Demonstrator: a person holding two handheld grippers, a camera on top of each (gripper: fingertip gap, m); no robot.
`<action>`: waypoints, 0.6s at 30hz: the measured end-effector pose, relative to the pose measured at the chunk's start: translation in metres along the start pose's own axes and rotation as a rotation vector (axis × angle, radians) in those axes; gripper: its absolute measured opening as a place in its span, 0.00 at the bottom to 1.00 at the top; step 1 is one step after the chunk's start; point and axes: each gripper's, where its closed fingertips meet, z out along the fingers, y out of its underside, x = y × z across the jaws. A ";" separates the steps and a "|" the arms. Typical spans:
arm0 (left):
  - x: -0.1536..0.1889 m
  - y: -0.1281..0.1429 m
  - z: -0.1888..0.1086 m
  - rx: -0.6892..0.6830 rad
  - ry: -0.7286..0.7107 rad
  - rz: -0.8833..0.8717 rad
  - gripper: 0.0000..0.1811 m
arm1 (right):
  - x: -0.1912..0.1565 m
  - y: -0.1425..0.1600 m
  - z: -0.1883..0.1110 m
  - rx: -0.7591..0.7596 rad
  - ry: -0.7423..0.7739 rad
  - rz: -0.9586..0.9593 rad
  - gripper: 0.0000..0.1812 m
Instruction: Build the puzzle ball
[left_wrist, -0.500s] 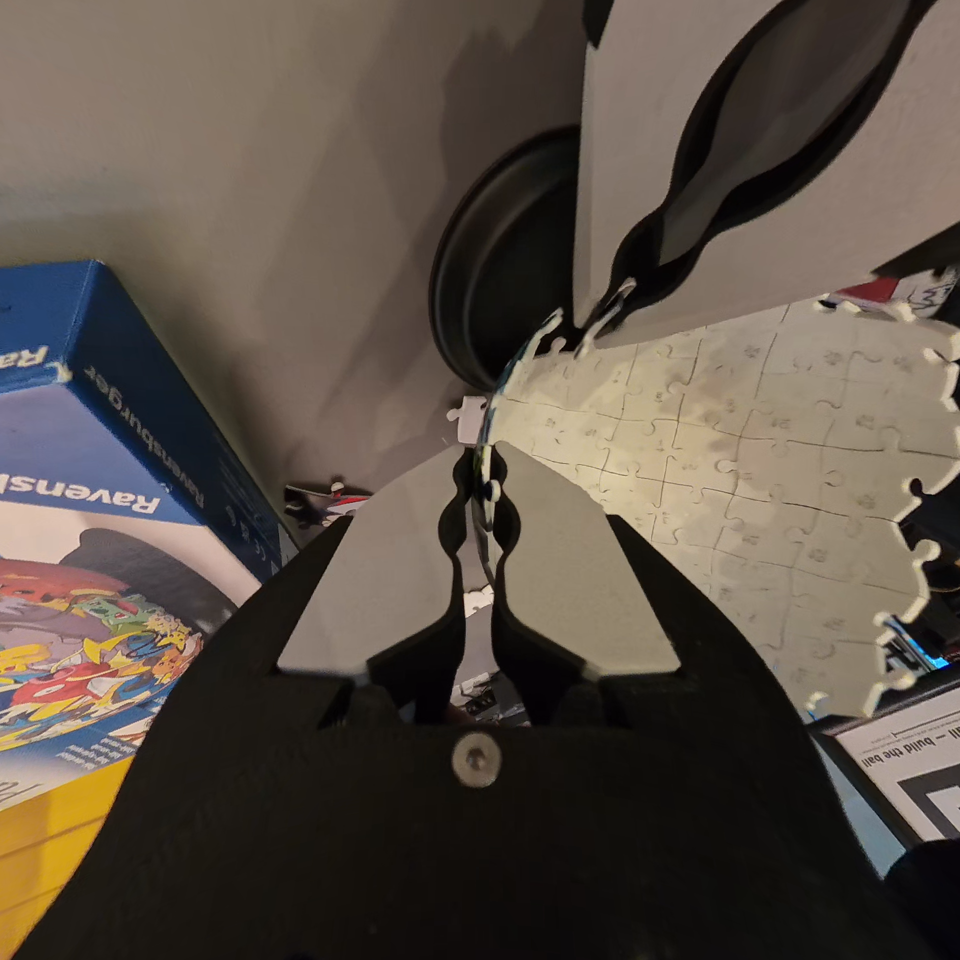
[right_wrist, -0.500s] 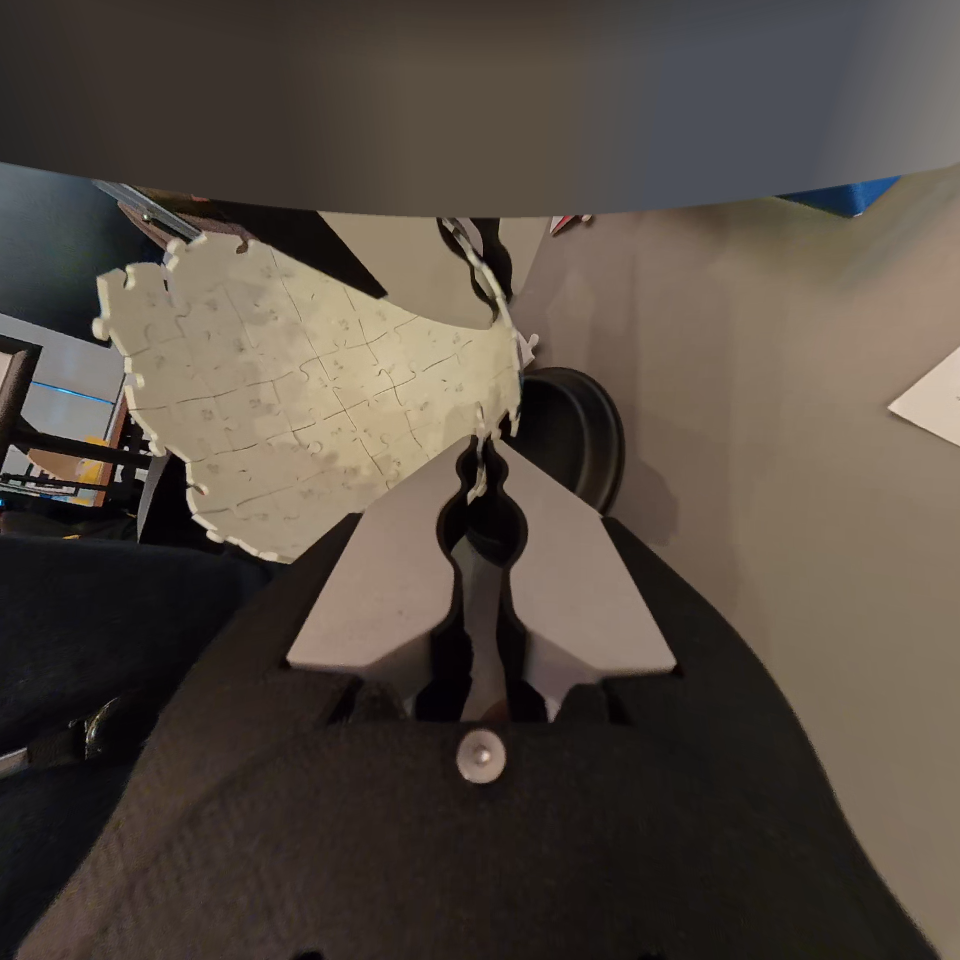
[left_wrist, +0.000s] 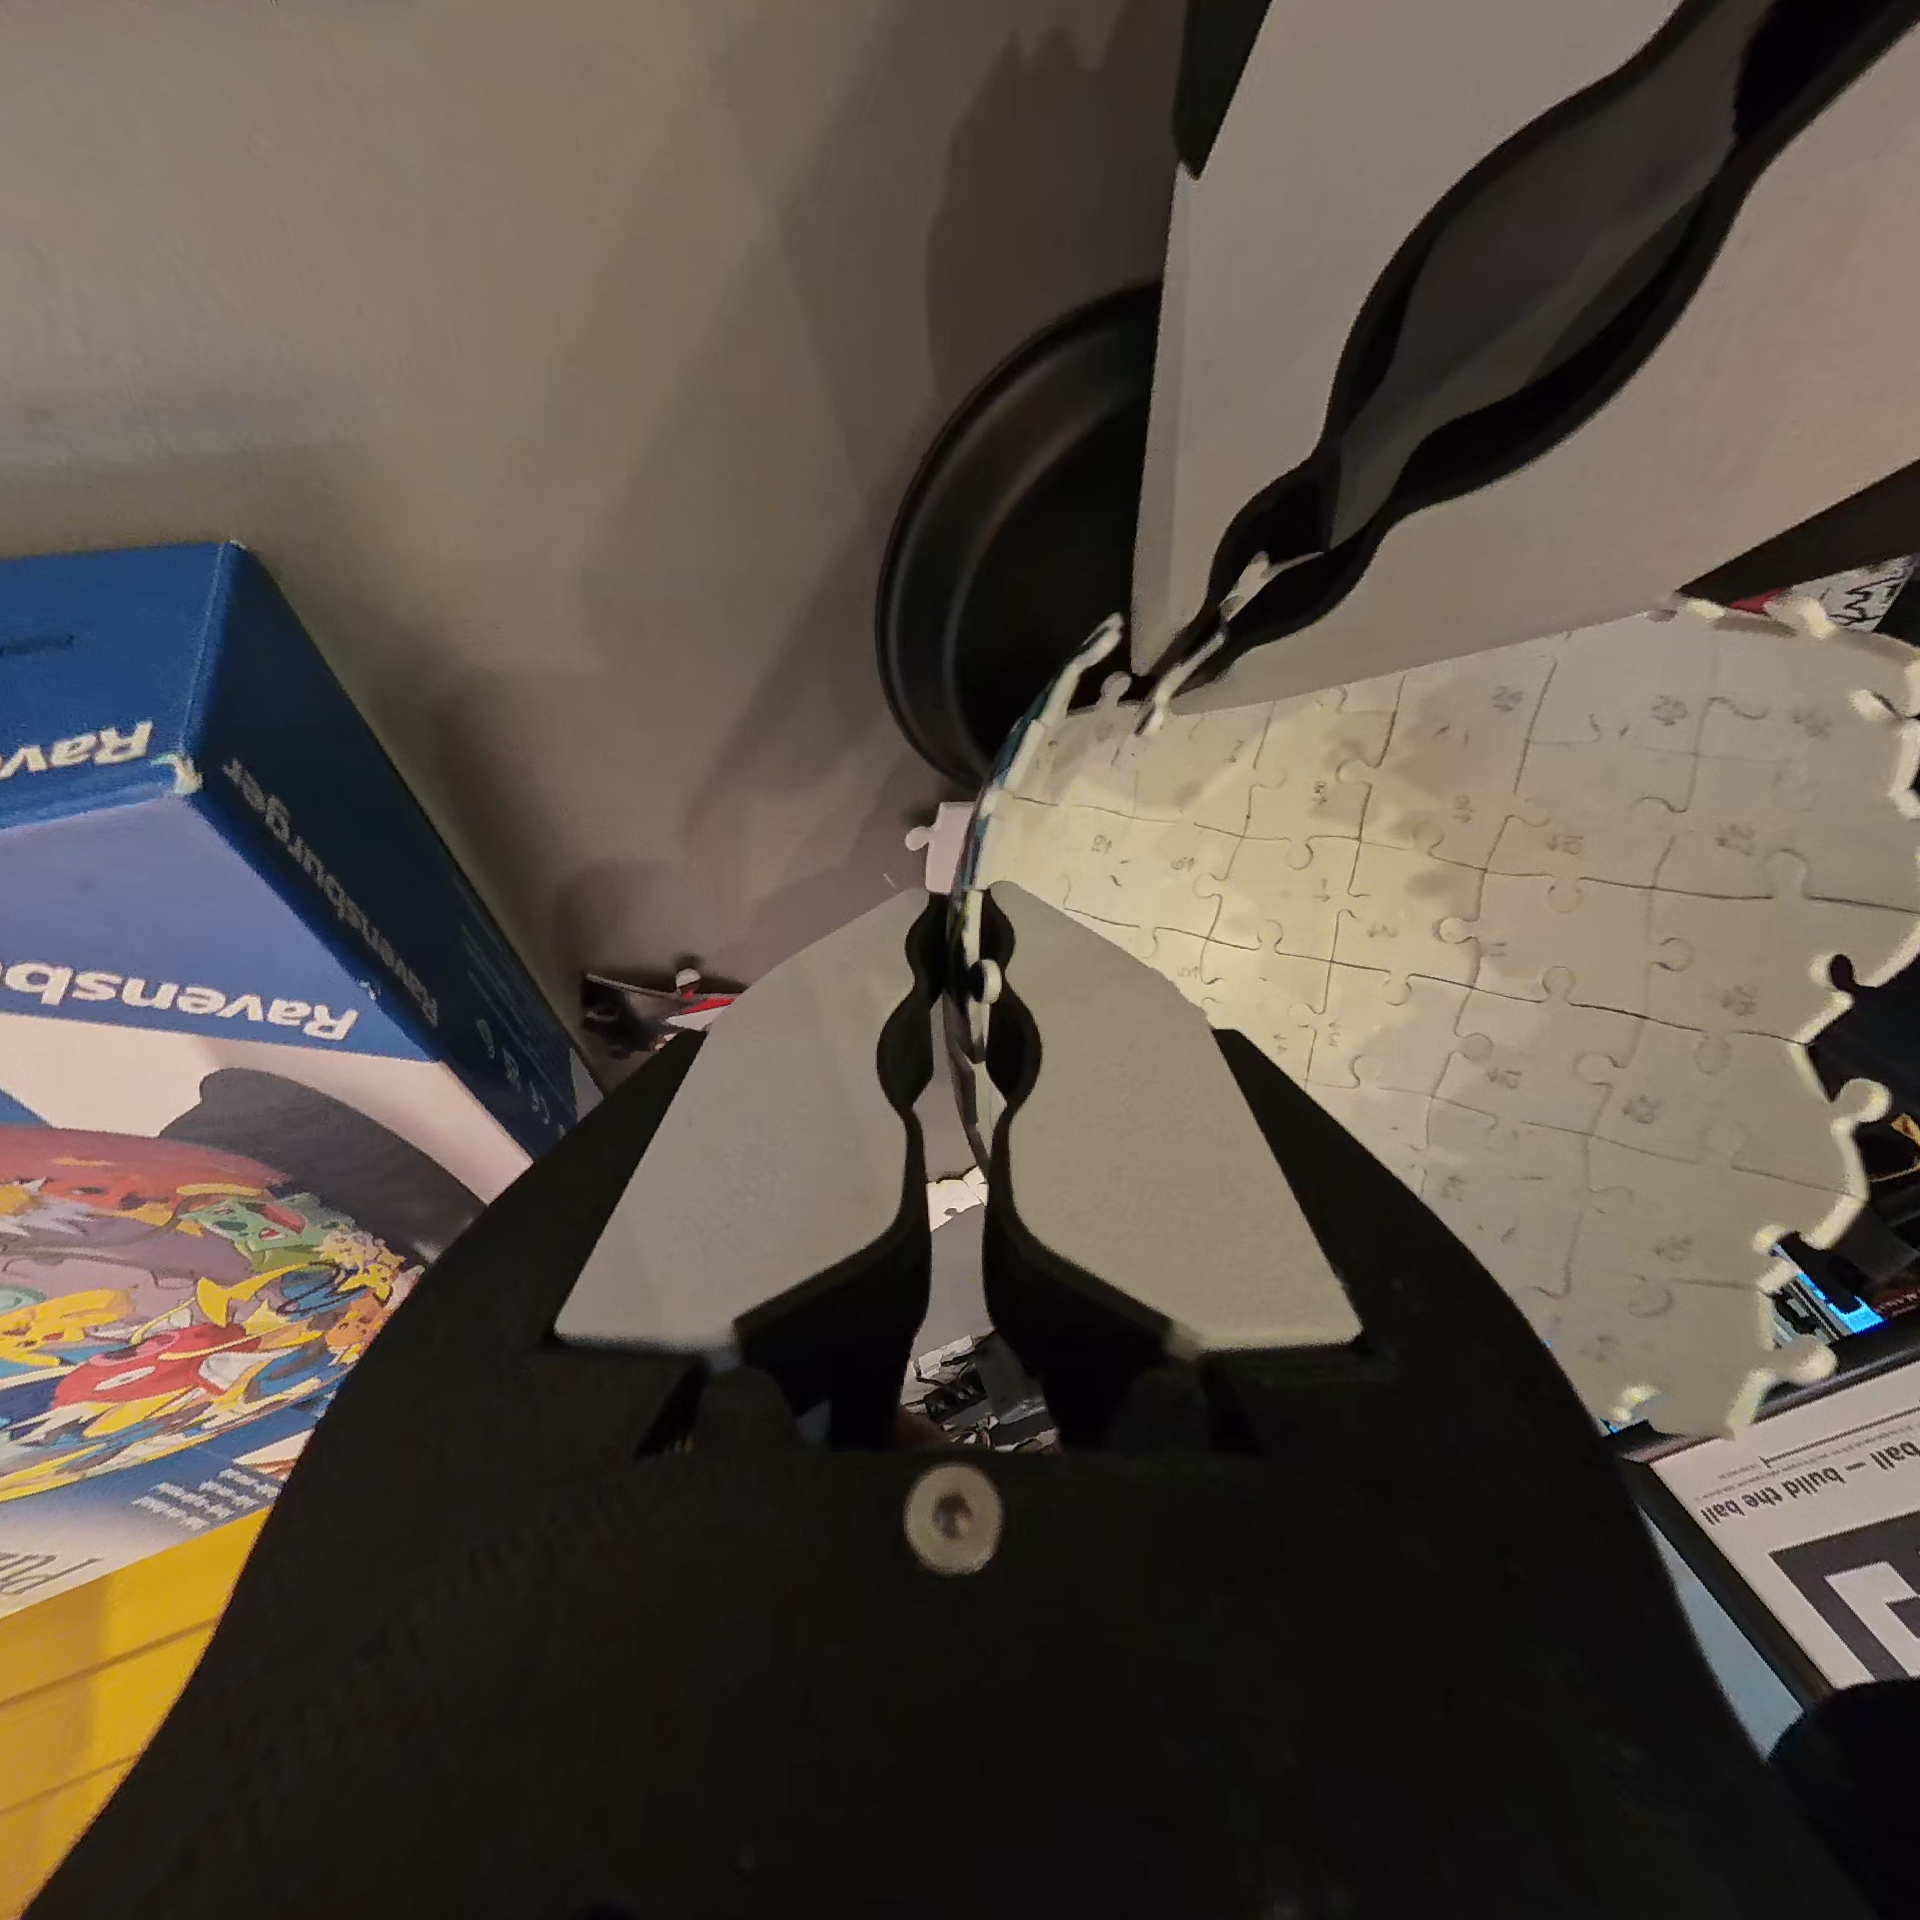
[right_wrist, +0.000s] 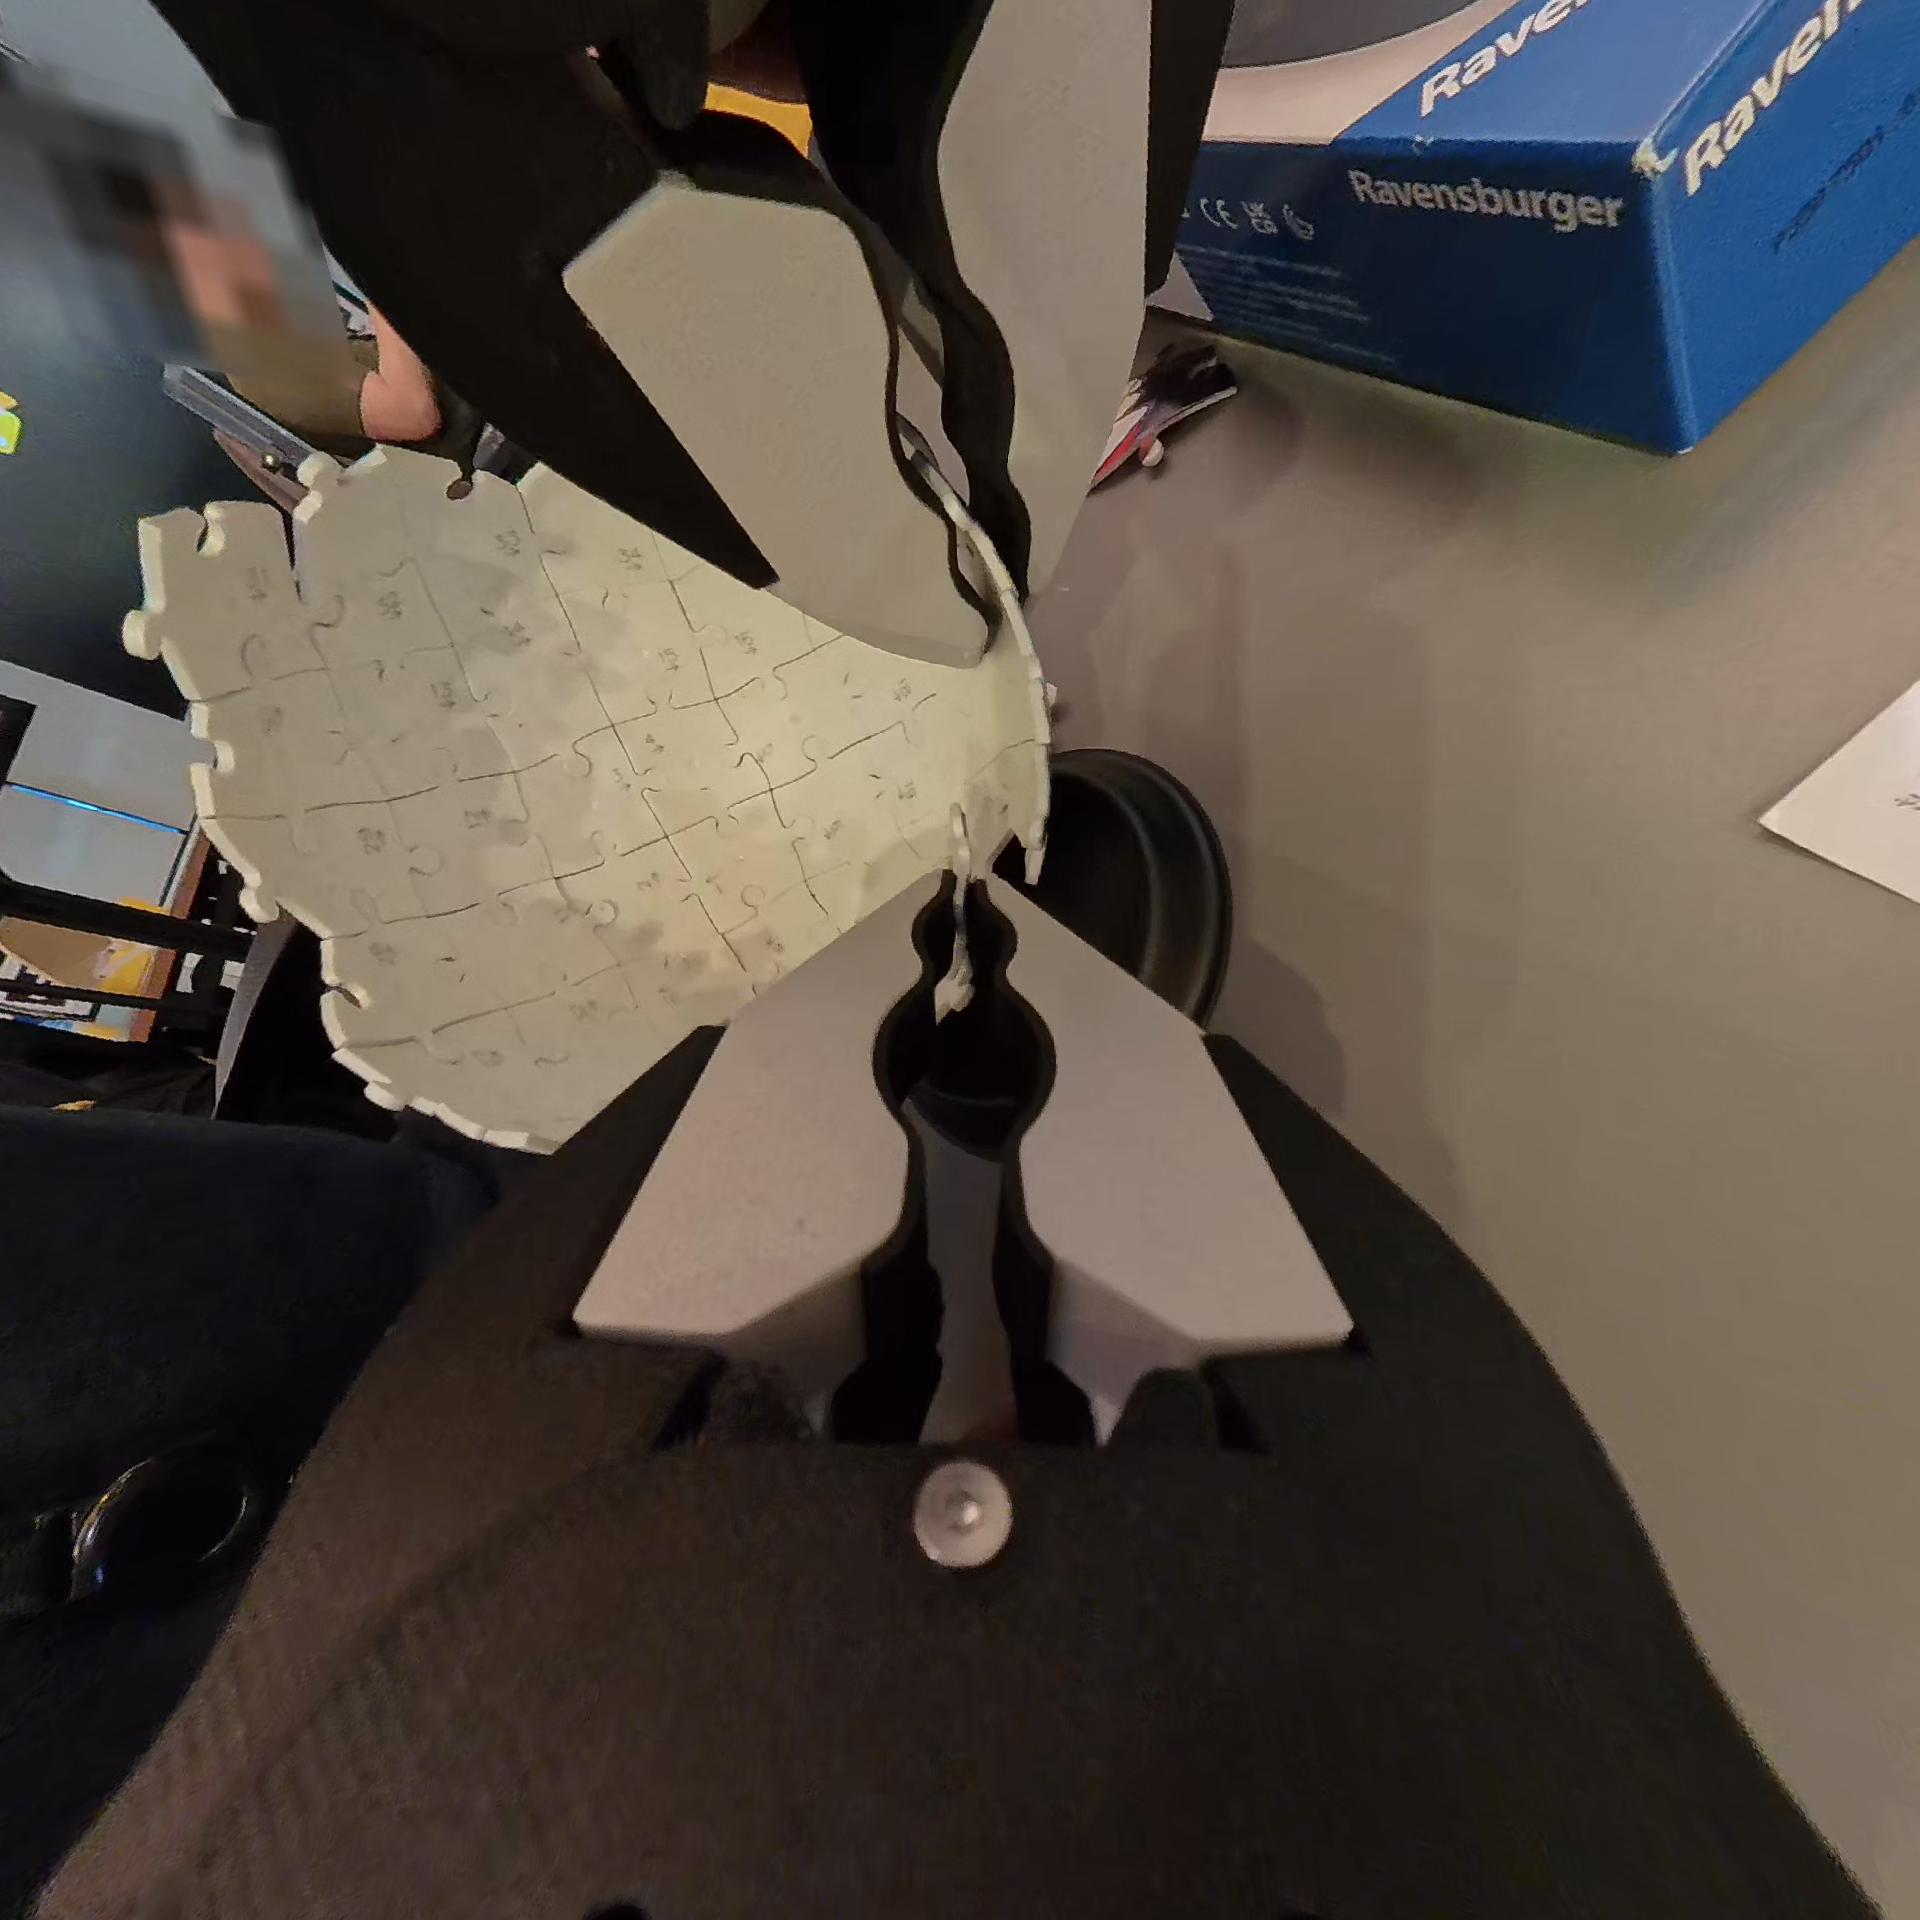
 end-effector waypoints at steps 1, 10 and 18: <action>0.000 0.000 0.000 -0.002 0.000 -0.001 0.03 | 0.001 0.000 0.000 0.000 0.004 0.000 0.00; -0.001 0.001 -0.001 -0.005 -0.002 0.004 0.03 | 0.000 0.000 0.001 0.006 0.000 -0.002 0.00; -0.001 0.001 -0.002 -0.018 -0.008 0.020 0.03 | -0.001 -0.002 -0.009 -0.023 -0.009 -0.049 0.00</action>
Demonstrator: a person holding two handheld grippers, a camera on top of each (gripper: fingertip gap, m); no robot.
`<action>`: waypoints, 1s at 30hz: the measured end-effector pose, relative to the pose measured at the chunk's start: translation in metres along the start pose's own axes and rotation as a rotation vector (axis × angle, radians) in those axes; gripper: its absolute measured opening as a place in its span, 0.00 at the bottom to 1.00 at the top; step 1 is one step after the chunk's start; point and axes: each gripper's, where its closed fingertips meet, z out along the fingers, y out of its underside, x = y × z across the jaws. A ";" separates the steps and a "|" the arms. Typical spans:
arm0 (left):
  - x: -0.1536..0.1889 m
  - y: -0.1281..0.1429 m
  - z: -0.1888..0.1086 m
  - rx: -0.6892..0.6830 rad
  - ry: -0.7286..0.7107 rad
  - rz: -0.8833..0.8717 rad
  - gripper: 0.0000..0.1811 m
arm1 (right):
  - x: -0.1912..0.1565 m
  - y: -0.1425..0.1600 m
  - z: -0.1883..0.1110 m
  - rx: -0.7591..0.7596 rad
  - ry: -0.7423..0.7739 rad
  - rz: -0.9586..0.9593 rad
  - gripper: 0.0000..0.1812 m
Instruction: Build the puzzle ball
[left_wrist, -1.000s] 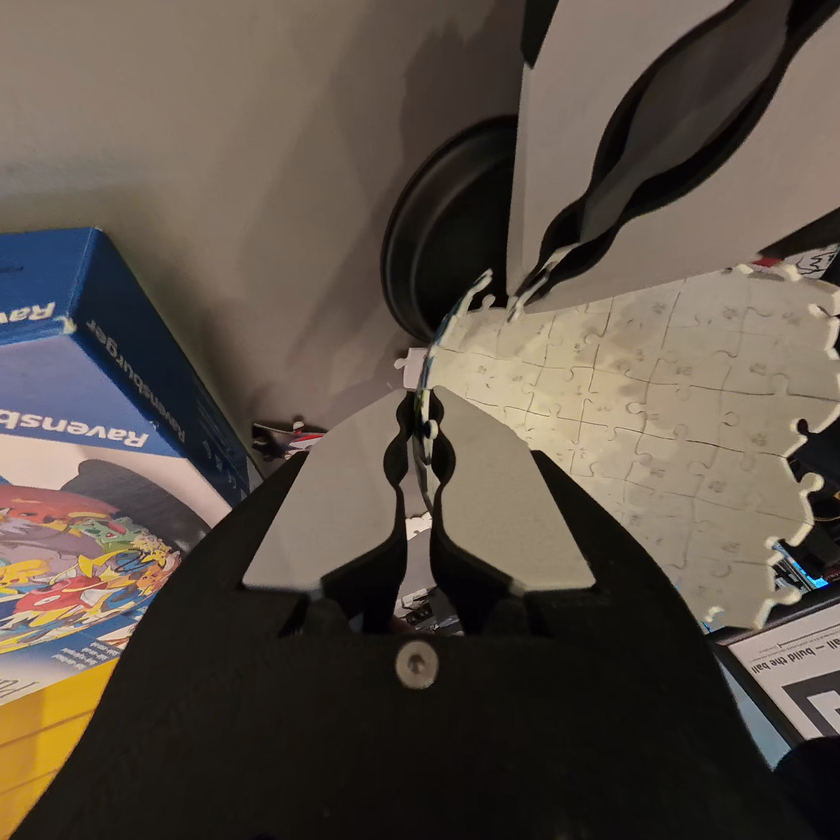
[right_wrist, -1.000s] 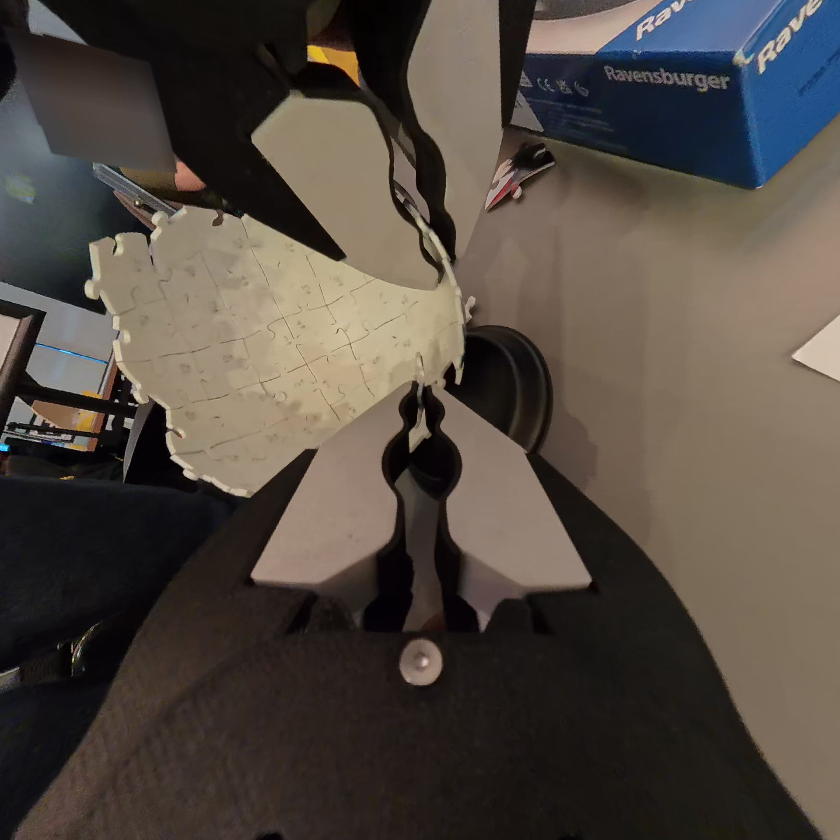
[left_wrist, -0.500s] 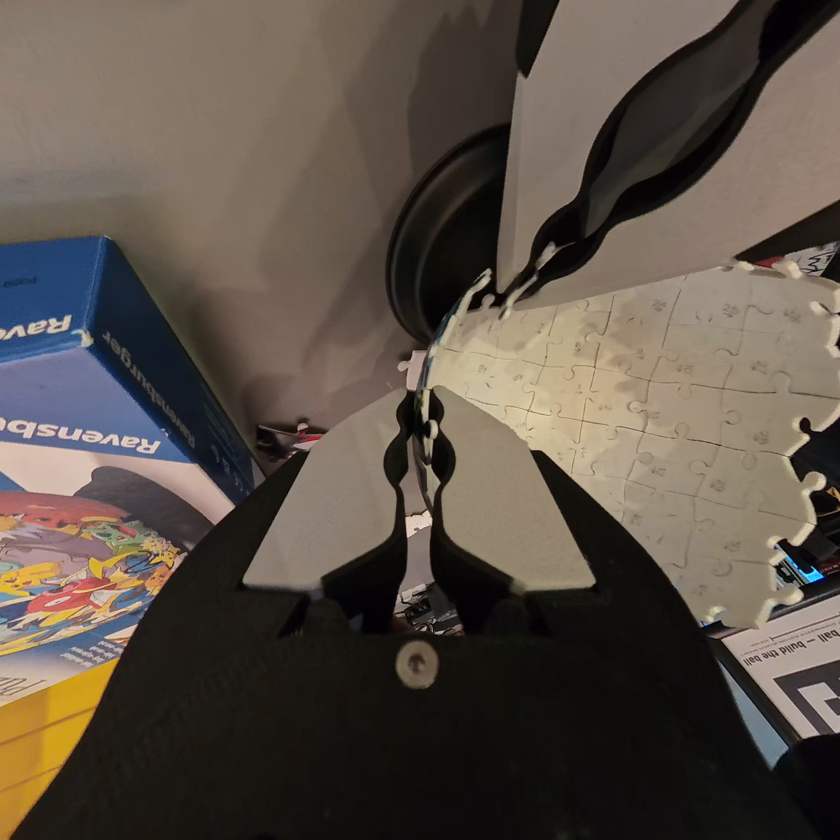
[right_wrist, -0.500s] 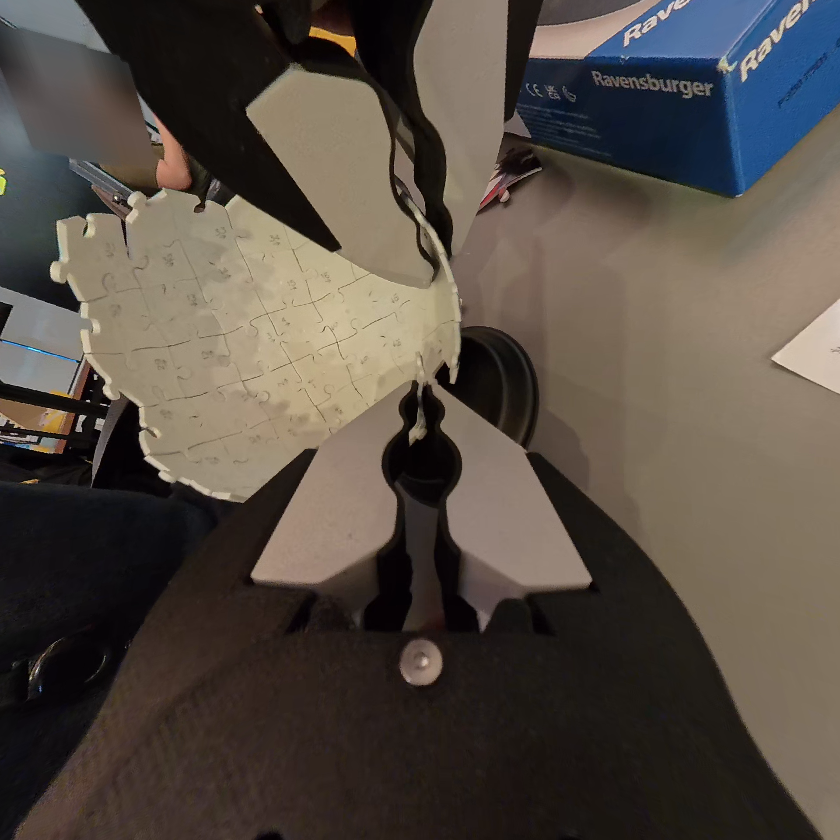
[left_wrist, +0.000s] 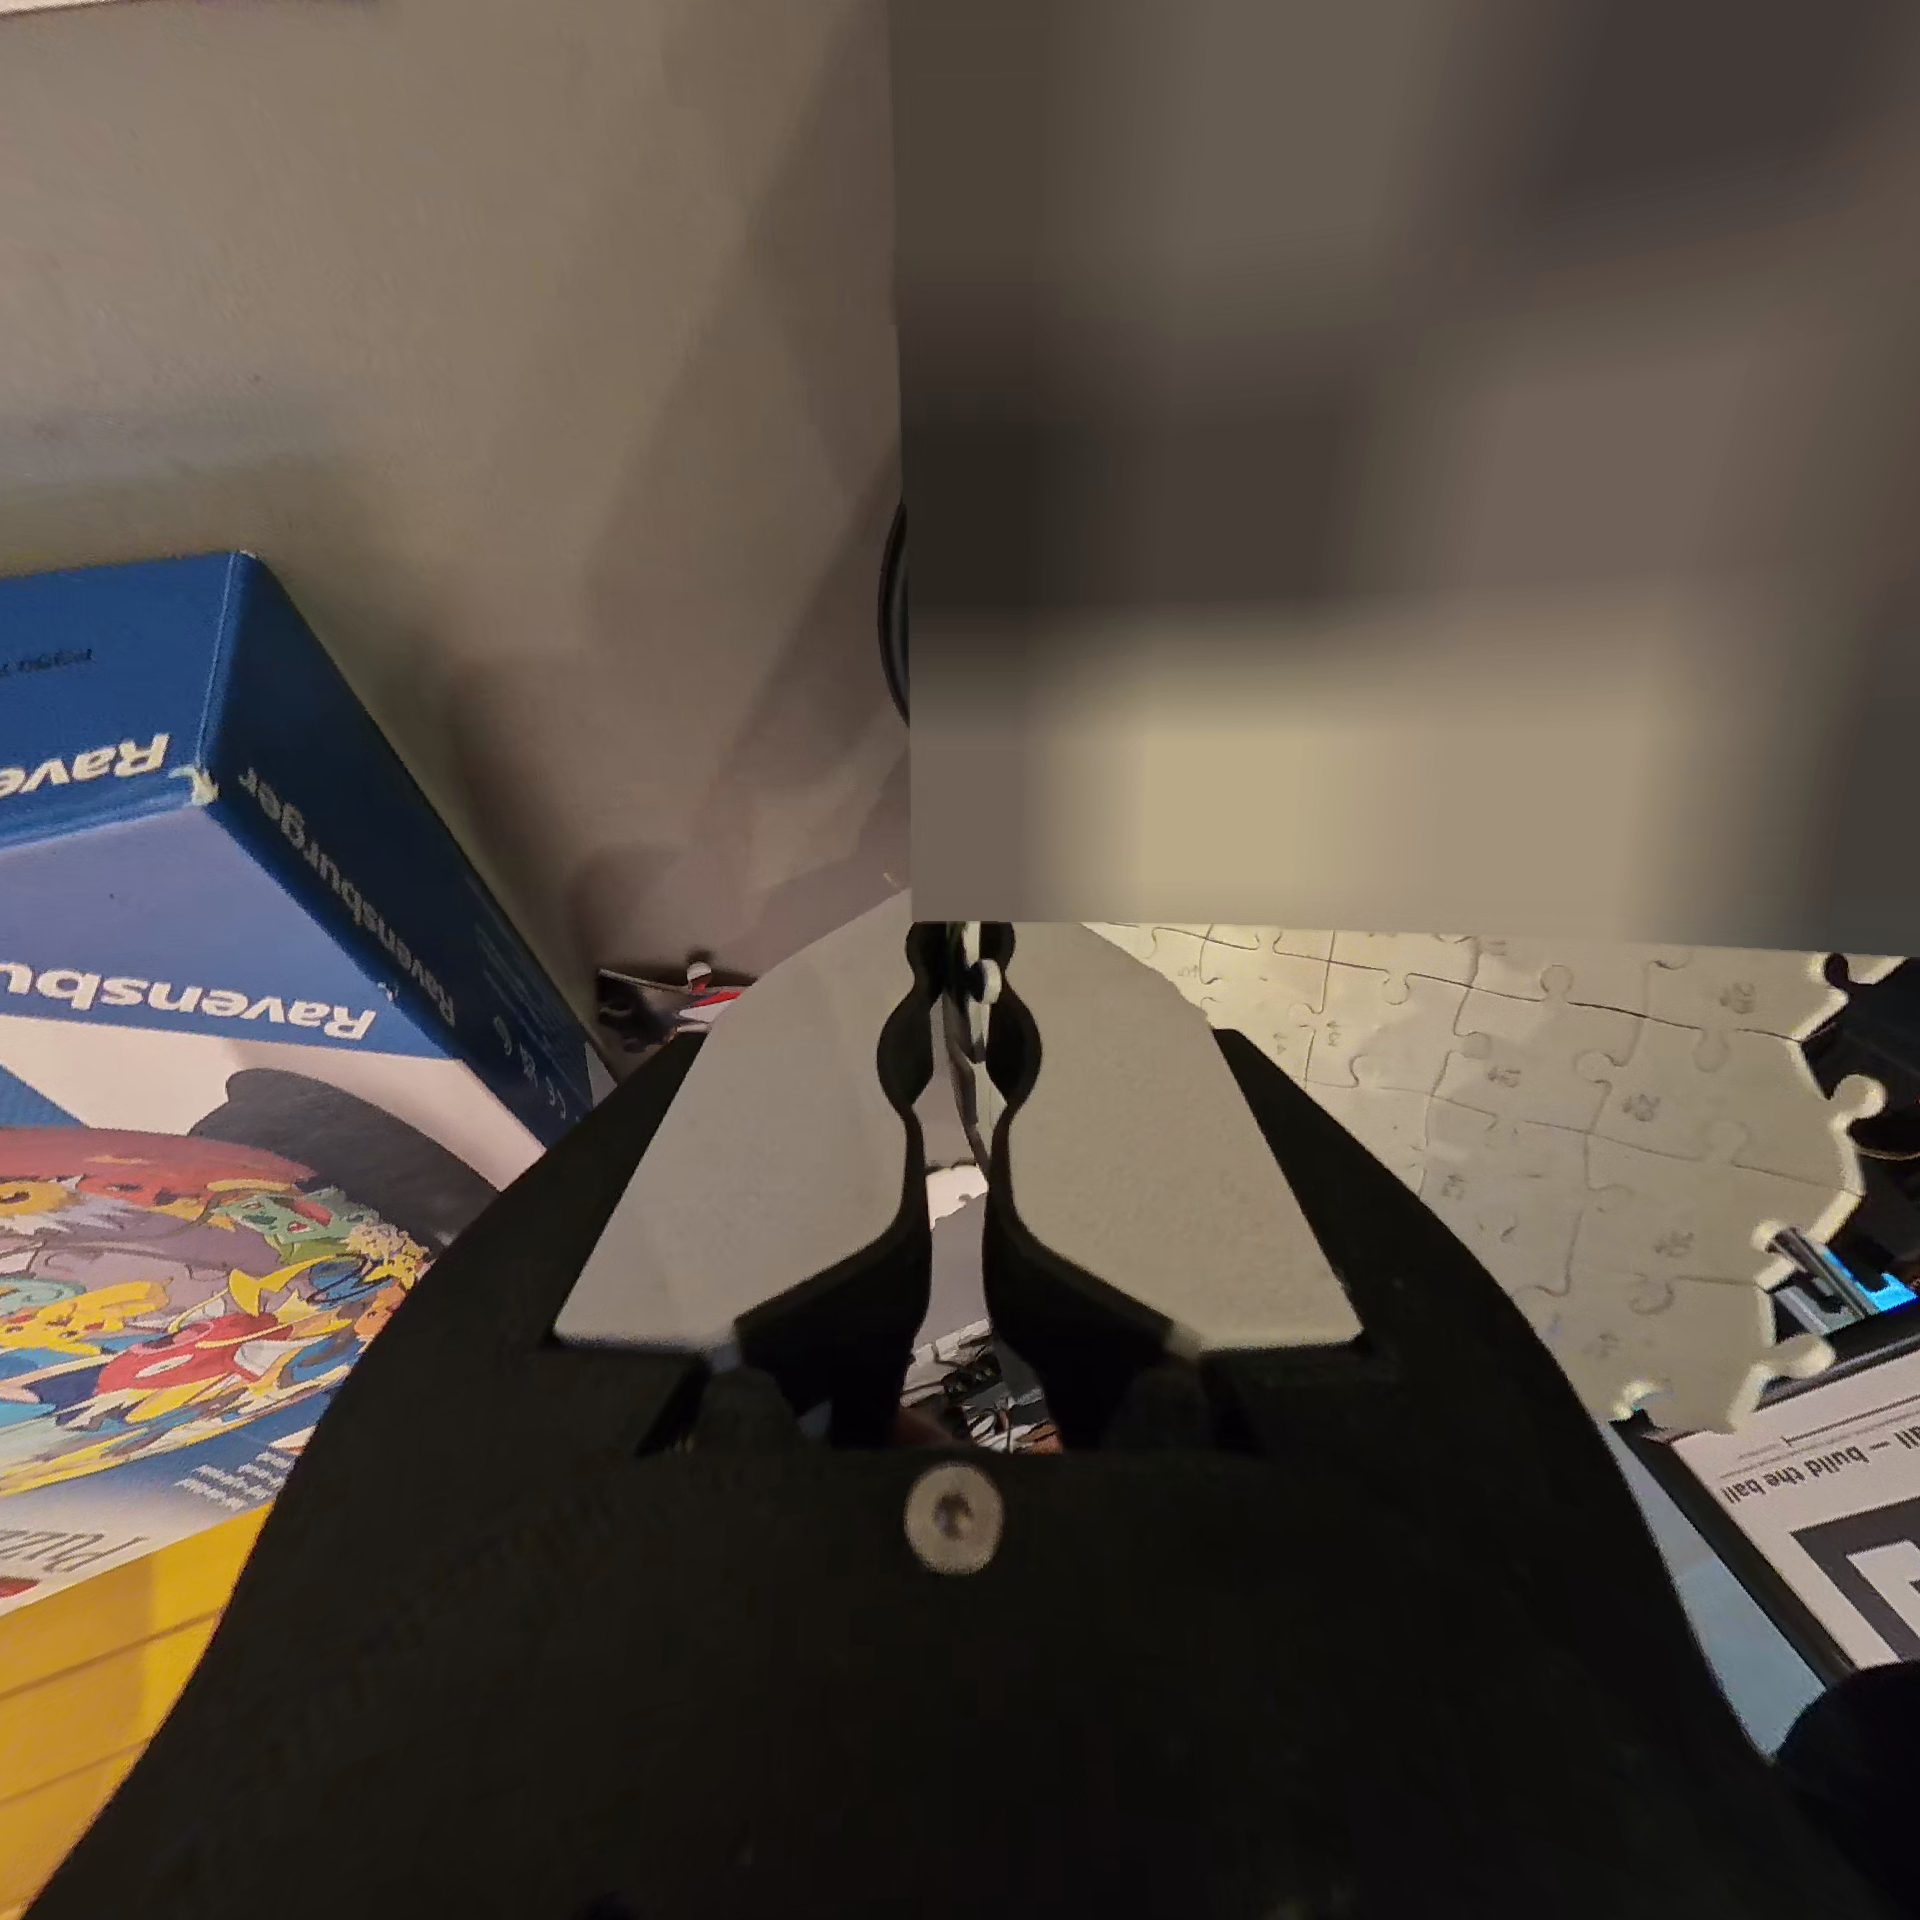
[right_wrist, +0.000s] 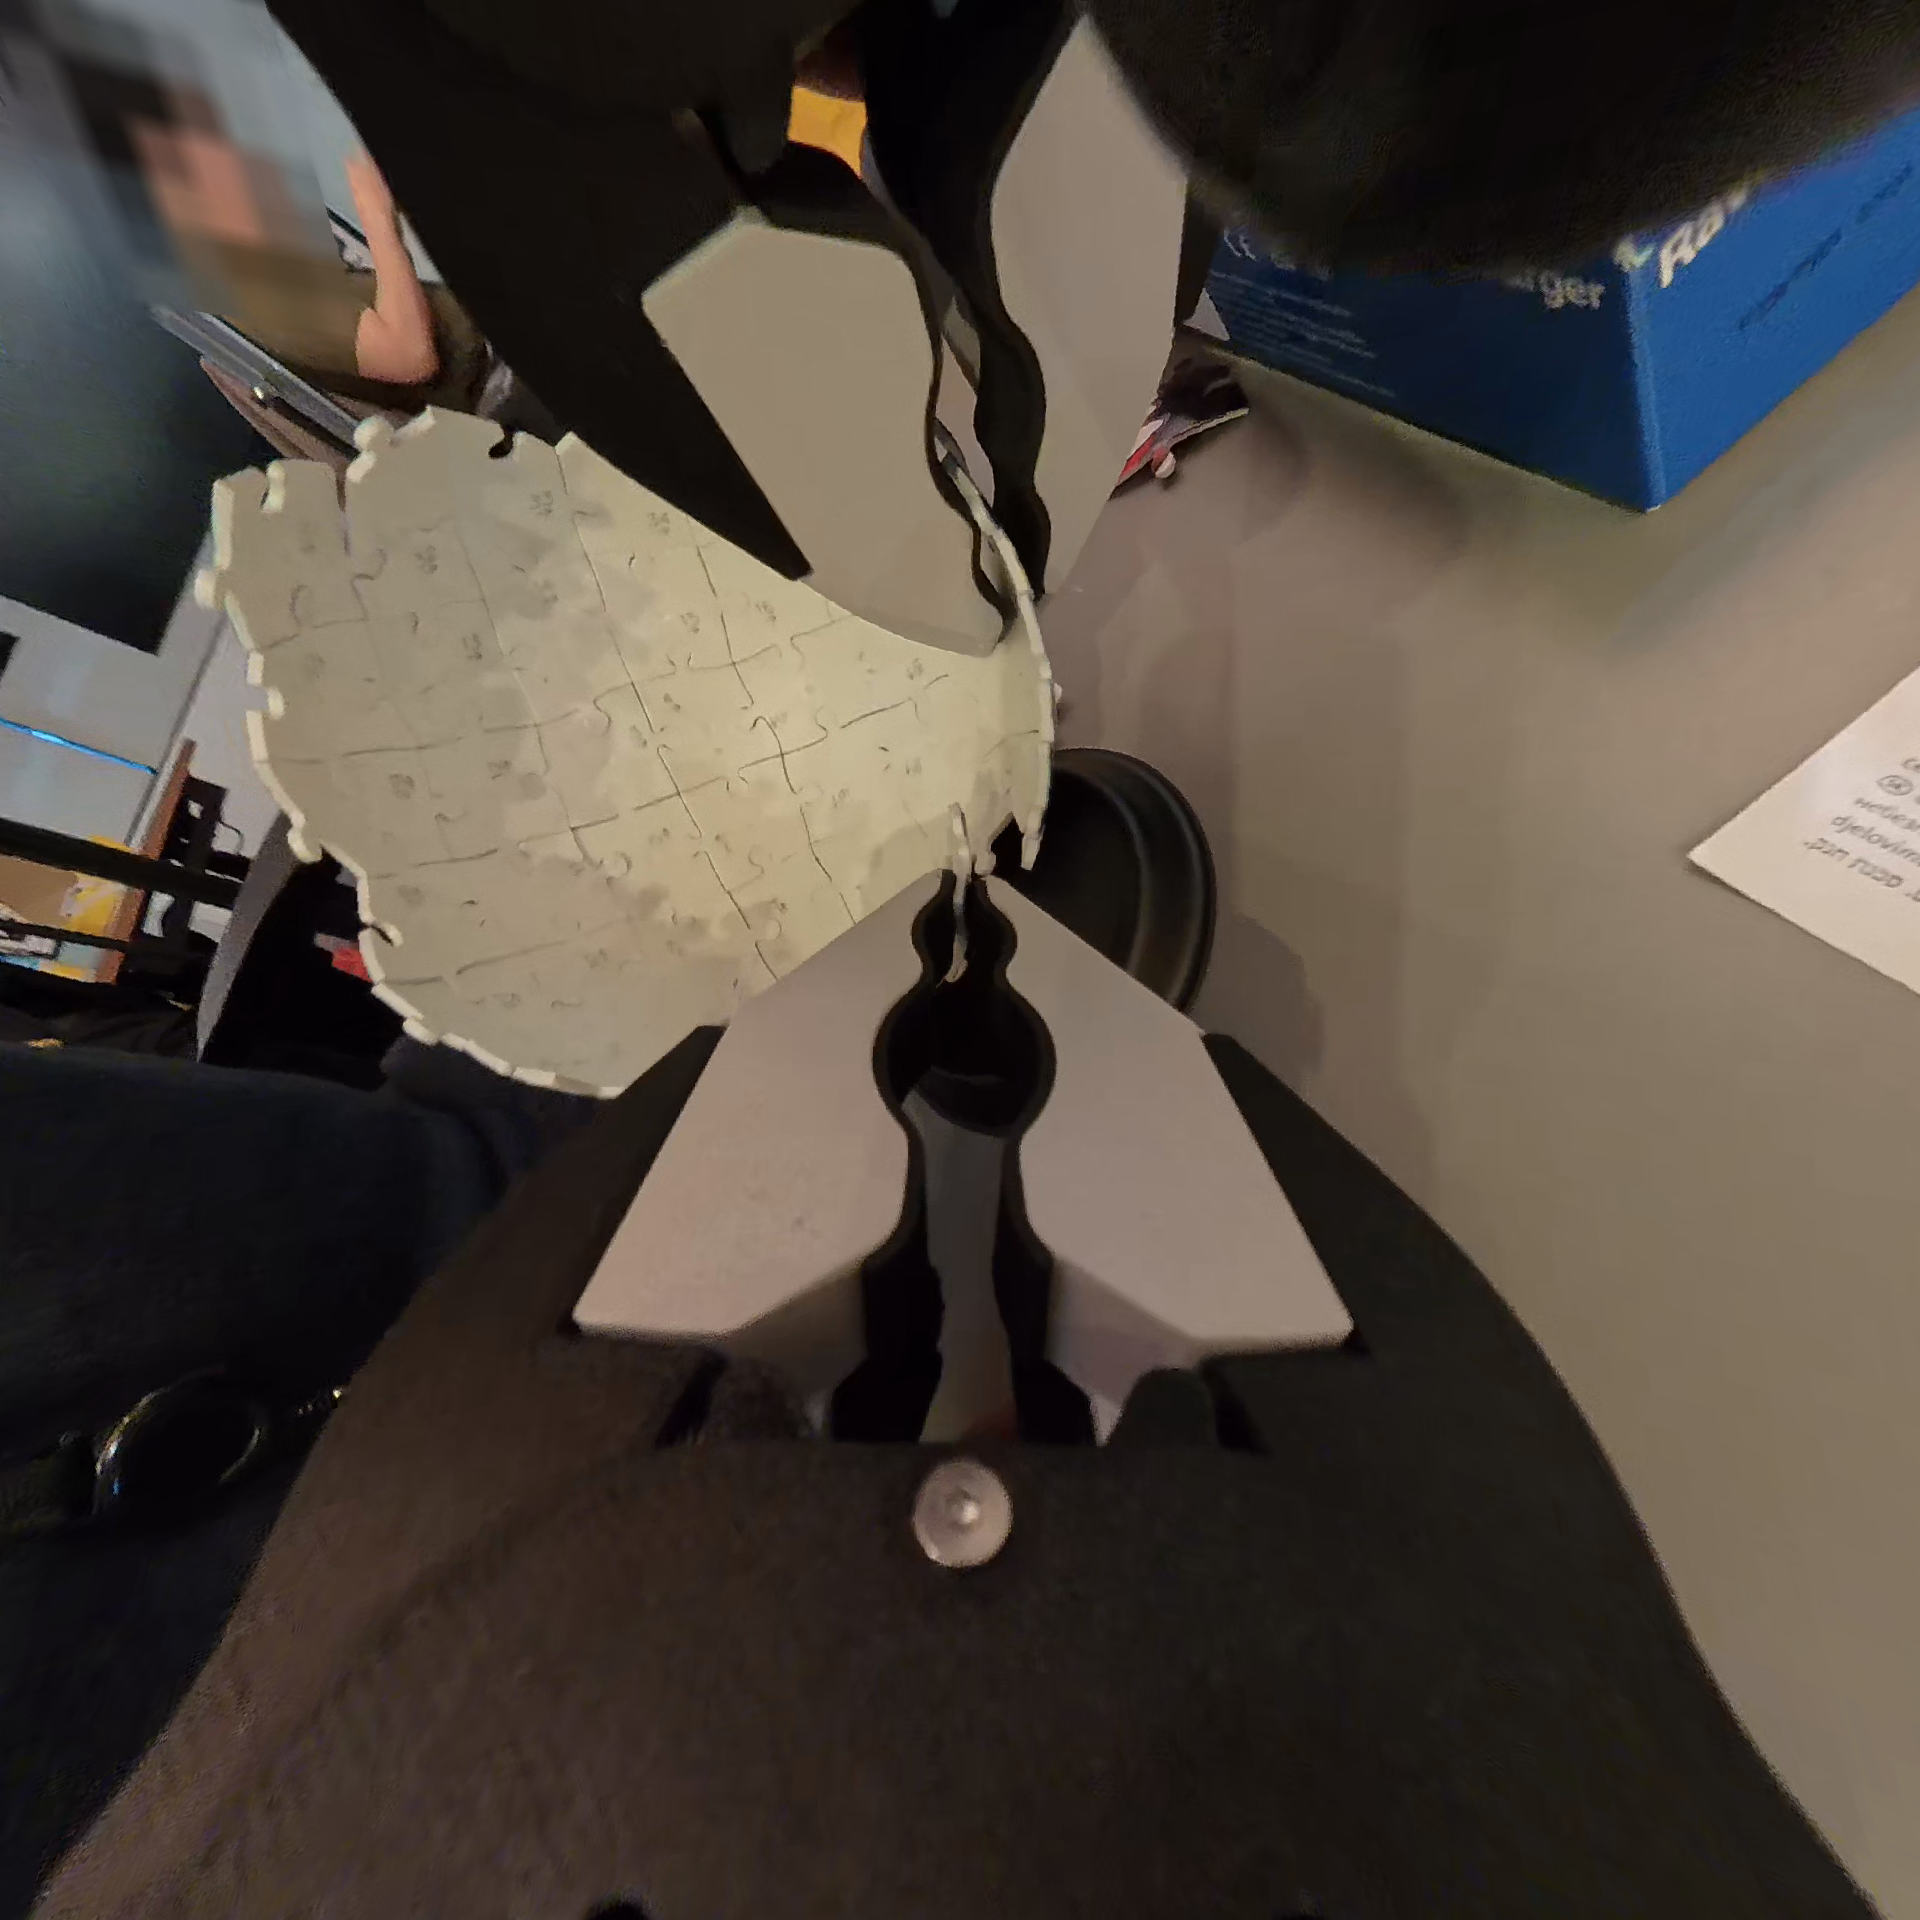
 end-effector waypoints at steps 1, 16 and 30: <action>0.000 0.000 0.000 -0.001 -0.001 0.000 0.03 | 0.000 0.000 -0.002 -0.009 0.006 -0.020 0.00; 0.000 0.003 0.001 -0.020 -0.009 0.015 0.03 | 0.031 0.042 -0.070 -0.625 0.177 -0.578 0.00; -0.002 0.000 -0.001 -0.017 -0.021 0.024 0.03 | 0.047 0.047 -0.082 -0.438 0.398 -0.478 0.18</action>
